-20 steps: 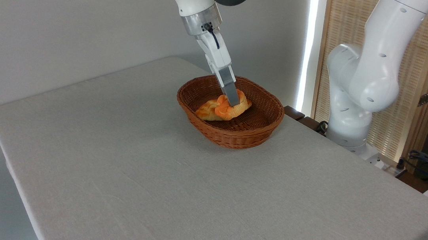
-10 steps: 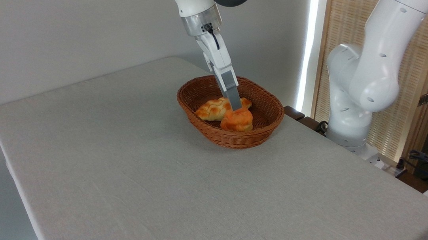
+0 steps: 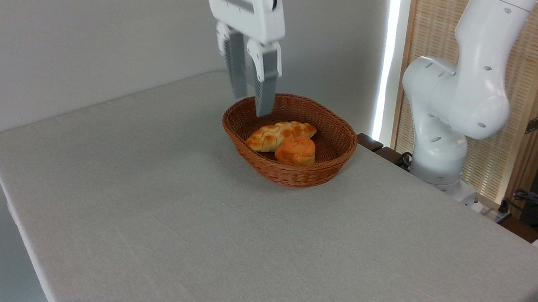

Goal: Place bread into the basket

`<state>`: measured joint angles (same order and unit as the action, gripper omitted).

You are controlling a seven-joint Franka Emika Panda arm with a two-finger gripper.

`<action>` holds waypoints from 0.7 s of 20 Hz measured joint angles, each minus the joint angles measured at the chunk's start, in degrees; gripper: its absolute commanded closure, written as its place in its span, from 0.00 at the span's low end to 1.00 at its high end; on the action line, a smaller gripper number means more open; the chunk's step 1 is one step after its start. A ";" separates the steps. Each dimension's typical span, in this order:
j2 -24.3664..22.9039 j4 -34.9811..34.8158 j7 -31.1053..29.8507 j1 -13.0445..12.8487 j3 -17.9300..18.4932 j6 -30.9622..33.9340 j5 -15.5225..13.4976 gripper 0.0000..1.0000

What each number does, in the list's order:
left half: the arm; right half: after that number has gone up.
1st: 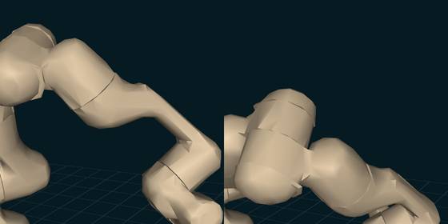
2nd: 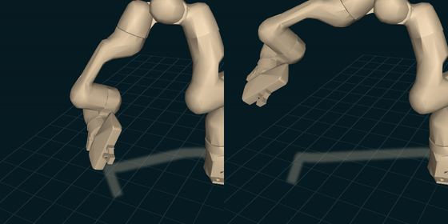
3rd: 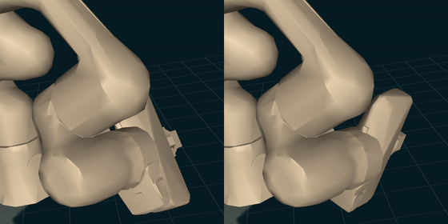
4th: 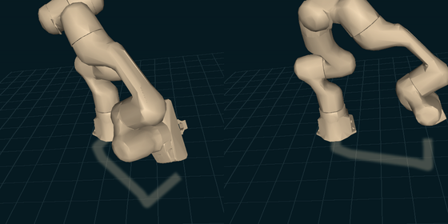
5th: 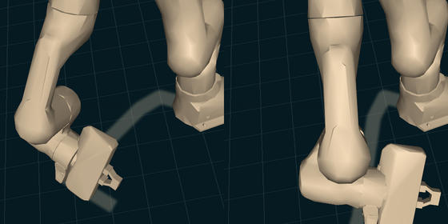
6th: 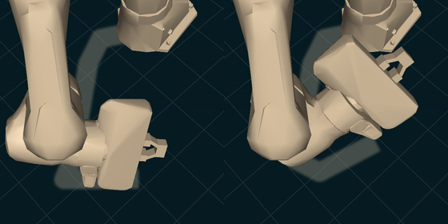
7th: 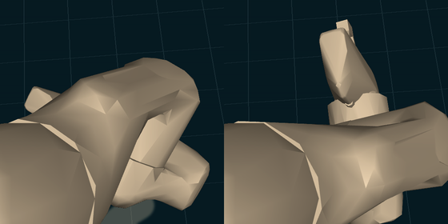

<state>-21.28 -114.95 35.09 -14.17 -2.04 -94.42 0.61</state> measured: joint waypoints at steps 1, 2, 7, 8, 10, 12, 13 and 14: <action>1.21 3.17 0.15 1.78 0.18 -0.05 0.00 0.00; 2.88 6.10 0.16 3.35 0.24 -0.38 0.00 0.00; 15.82 18.29 0.16 8.20 -0.03 -1.47 -0.04 0.00; 17.55 19.35 0.16 8.41 -0.11 -1.48 -0.05 0.00; 19.53 20.63 0.15 8.94 -0.24 -1.43 -0.06 0.00; 19.71 21.09 0.15 9.79 -0.40 -1.30 -0.53 0.00; 19.62 21.24 0.15 10.13 -0.43 -1.26 -0.89 0.00; 19.52 21.32 0.15 10.32 -0.44 -1.23 -1.17 0.00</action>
<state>-1.77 -93.63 35.24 -3.85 -2.48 -95.66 -0.56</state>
